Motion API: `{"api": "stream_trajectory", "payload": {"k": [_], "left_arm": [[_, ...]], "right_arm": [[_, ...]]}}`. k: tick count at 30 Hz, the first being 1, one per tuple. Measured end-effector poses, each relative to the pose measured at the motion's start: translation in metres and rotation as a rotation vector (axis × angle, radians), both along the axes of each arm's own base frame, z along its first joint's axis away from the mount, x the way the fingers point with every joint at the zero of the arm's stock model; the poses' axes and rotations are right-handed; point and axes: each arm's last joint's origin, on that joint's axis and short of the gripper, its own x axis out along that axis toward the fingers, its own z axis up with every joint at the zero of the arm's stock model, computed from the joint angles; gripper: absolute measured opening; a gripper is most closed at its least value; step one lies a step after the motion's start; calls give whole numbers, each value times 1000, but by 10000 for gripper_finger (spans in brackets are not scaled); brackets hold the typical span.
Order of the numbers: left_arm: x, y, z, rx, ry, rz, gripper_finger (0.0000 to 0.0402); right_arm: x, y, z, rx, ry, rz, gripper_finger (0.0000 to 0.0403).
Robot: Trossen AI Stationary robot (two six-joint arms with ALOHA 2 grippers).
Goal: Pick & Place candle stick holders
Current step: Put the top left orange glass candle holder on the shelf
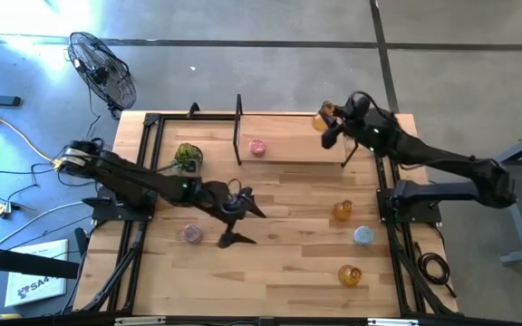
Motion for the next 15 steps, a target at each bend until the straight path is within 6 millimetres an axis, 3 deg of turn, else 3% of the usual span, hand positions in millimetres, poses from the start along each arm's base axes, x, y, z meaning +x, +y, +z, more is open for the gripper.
{"api": "stream_trajectory", "payload": {"k": [5,10,15], "left_arm": [[-16,2,30,-14,-119,-33,386],[-37,9,55,30,-190,17,386],[-52,14,61,56,-153,67,386]], "right_arm": [[20,-24,-18,62,-22,56,125],[35,-42,-43,99,58,1,125],[47,-54,-67,116,125,-80,125]]}}
